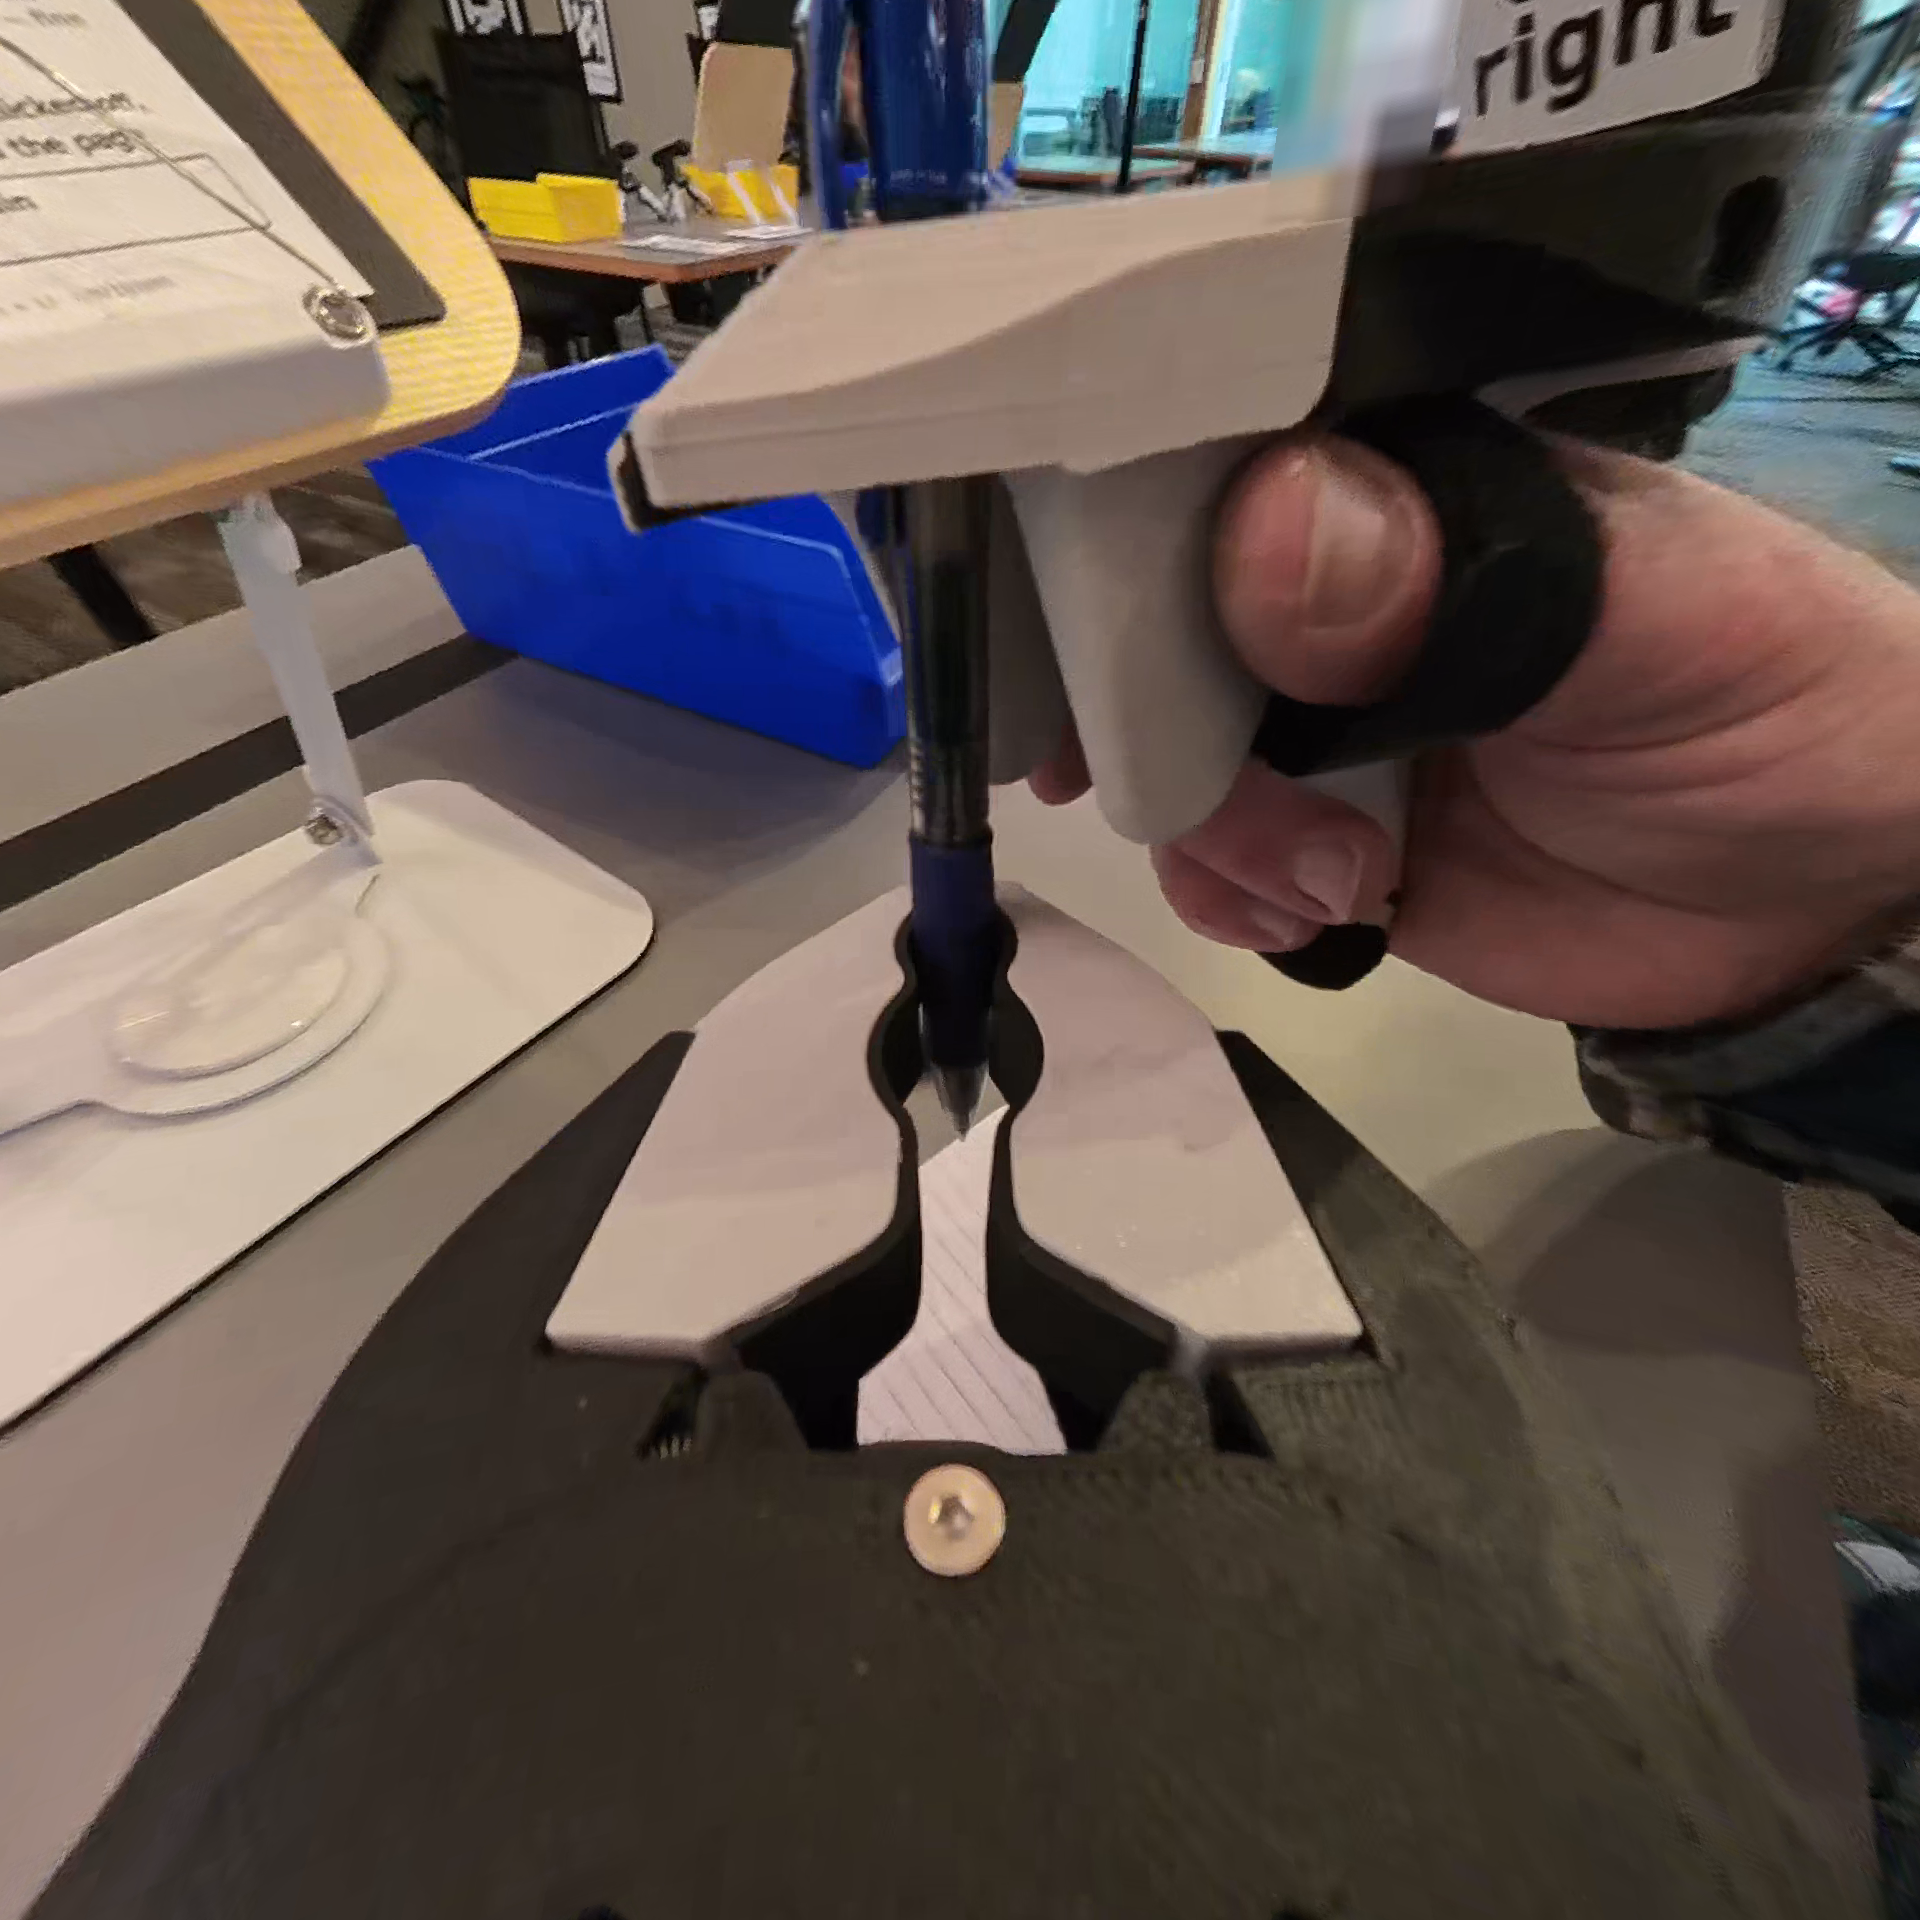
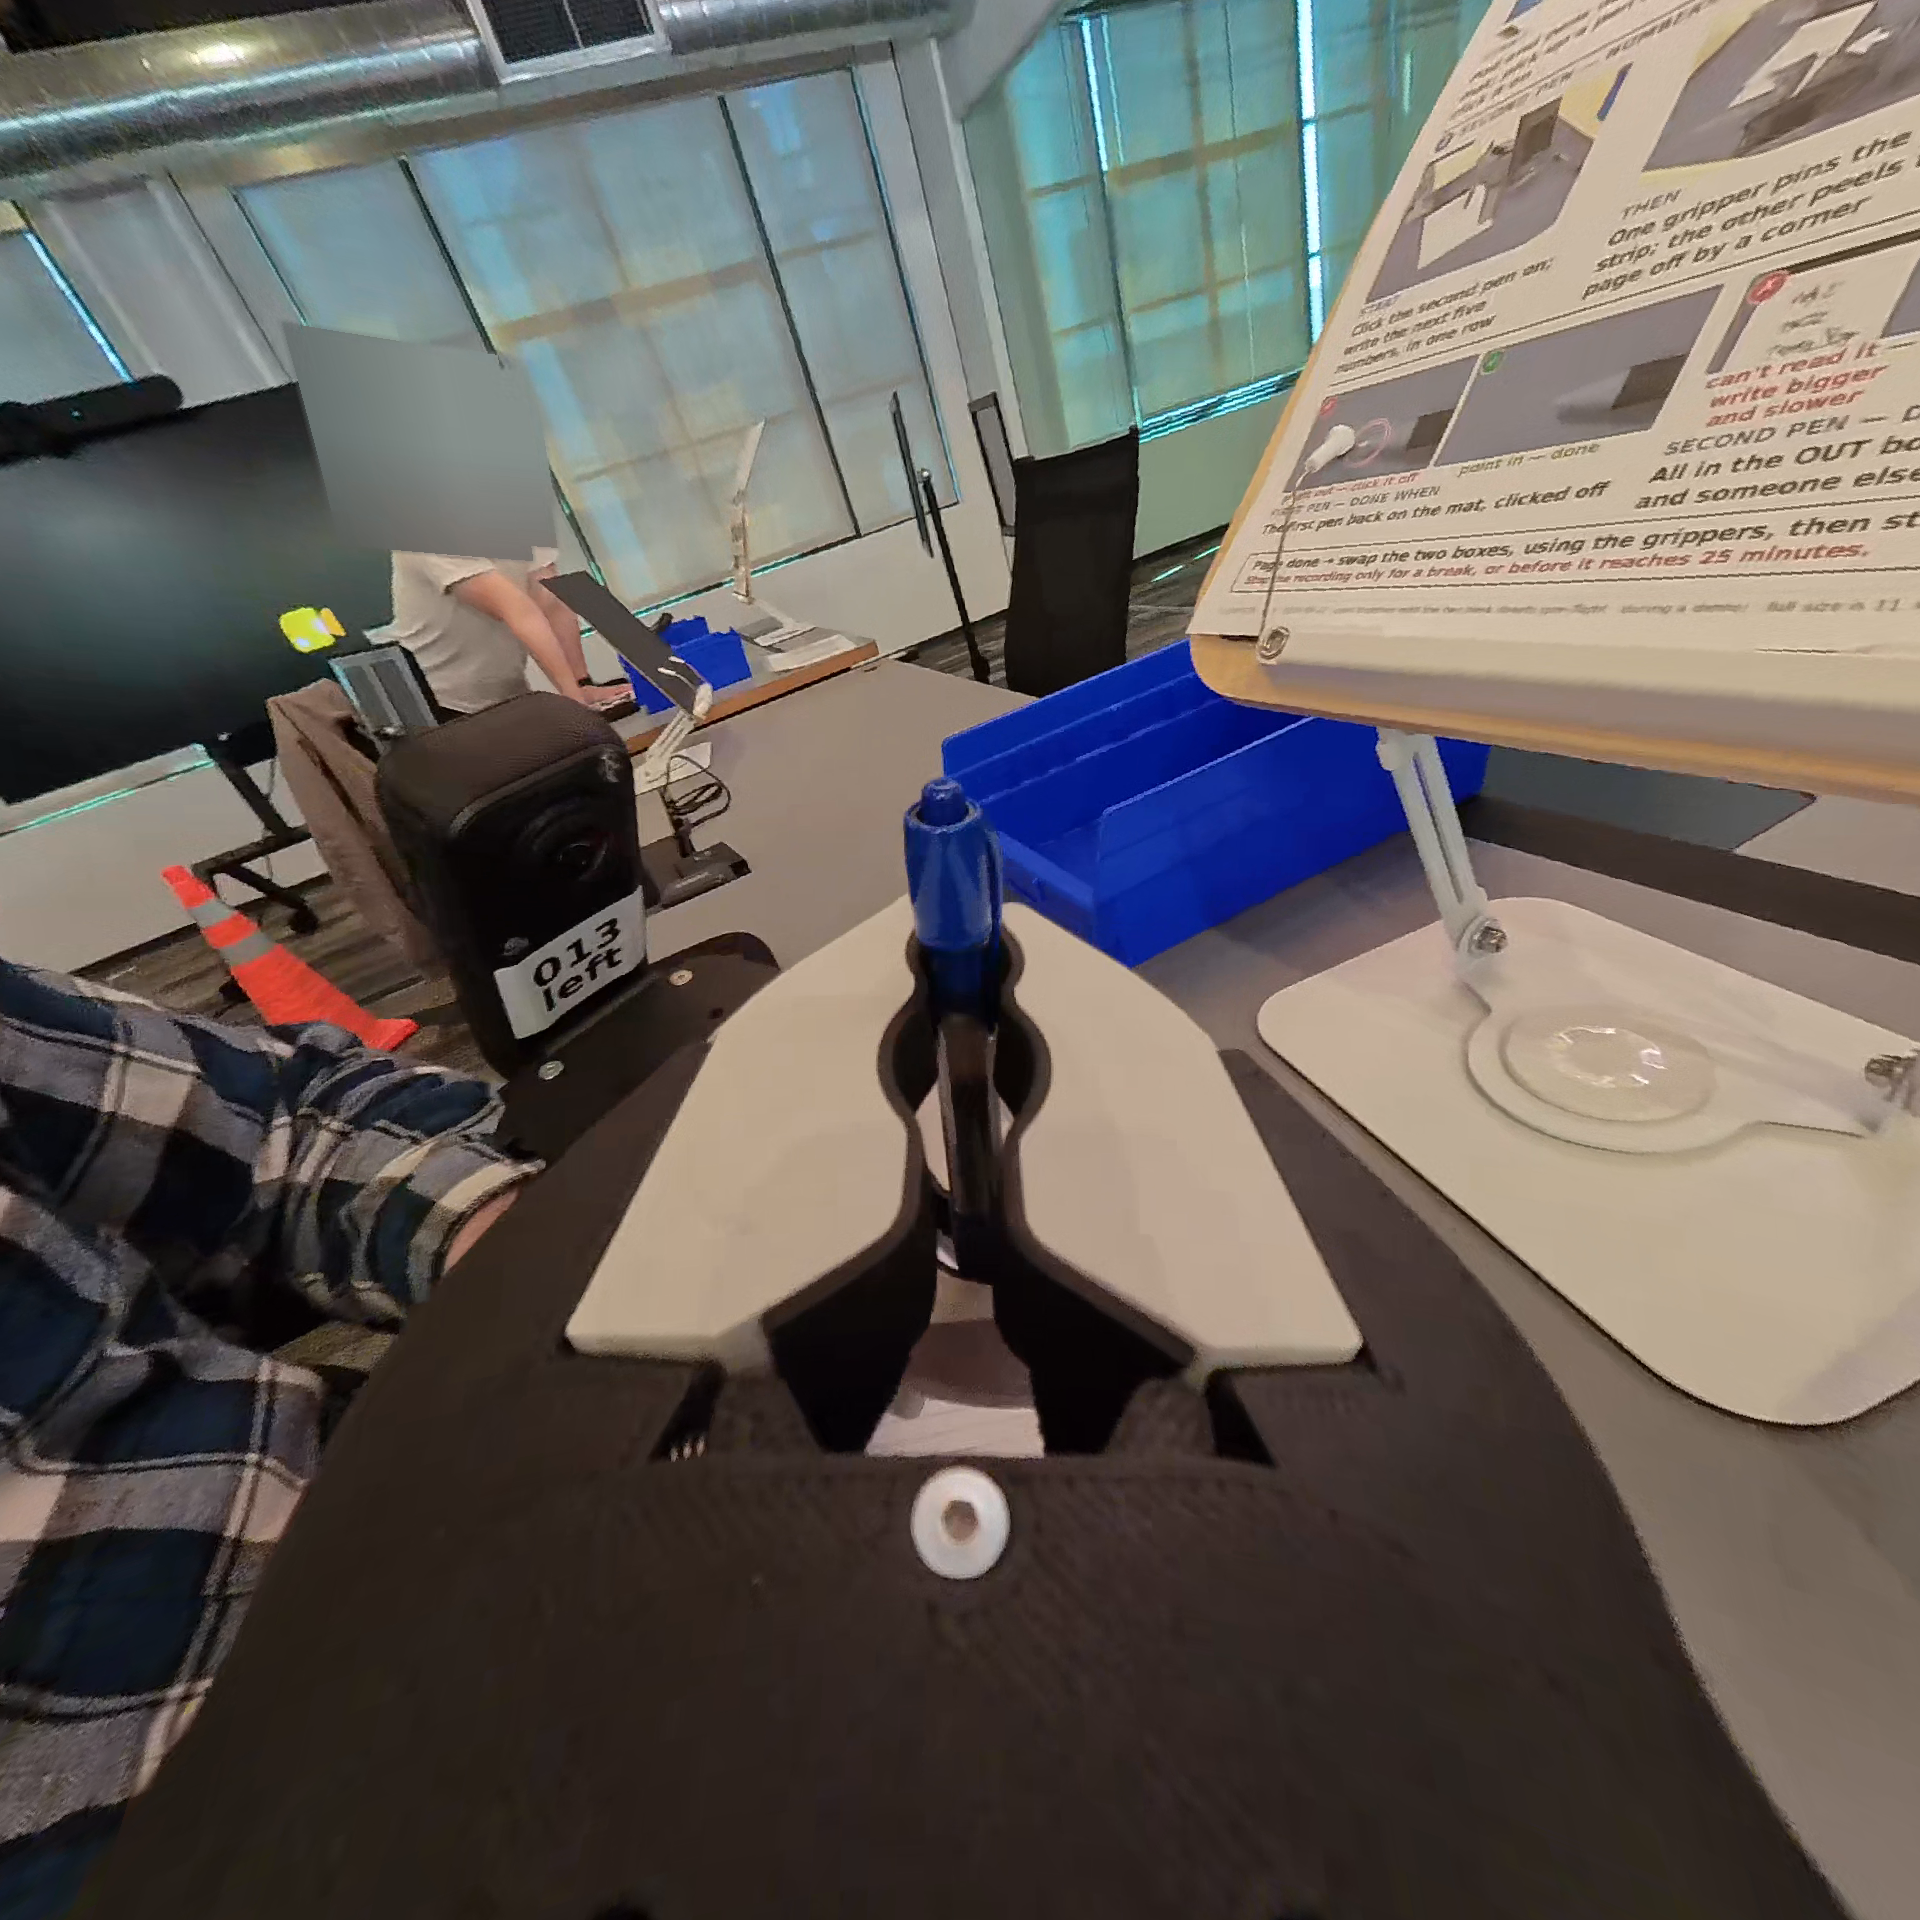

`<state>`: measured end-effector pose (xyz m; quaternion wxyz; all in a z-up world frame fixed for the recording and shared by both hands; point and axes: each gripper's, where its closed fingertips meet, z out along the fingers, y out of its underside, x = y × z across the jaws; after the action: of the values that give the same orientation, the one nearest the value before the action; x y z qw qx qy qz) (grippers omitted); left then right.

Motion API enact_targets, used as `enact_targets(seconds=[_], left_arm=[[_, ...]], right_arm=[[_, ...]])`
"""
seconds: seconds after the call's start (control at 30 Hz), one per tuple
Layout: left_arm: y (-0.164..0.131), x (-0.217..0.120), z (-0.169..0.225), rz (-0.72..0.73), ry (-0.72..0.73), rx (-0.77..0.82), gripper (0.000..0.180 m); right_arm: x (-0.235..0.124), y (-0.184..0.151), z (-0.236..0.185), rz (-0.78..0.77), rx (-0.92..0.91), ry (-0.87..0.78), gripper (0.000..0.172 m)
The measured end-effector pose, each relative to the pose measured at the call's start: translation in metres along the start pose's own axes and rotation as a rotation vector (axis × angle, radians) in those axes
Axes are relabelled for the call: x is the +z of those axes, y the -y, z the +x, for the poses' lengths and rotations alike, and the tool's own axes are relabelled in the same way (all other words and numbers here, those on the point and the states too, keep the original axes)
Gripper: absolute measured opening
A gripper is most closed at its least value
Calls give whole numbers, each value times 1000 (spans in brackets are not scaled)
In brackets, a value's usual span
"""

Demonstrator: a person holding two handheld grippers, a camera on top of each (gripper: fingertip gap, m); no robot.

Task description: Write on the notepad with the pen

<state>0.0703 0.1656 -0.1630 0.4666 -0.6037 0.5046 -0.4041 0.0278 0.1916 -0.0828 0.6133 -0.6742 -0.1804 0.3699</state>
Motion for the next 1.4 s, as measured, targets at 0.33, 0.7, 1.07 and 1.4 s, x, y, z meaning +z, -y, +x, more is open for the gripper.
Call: enact_targets(seconds=[0.33, 0.7, 1.07, 1.4], left_arm=[[17, -20, 41, 35, -564, -137, 6], [24, -18, 43, 137, -569, -227, 6], [20, -17, 34, 109, -539, -230, 35], [0, -54, -17, -52, -409, -62, 41]], right_arm=[[-3, -1, -33, -75, 54, 320, 6], [-2, 2, -31, -9, 40, 318, 7], [-4, 5, -27, -7, 1, 279, 5], [-6, 16, -21, 44, 15, 283, 5]])
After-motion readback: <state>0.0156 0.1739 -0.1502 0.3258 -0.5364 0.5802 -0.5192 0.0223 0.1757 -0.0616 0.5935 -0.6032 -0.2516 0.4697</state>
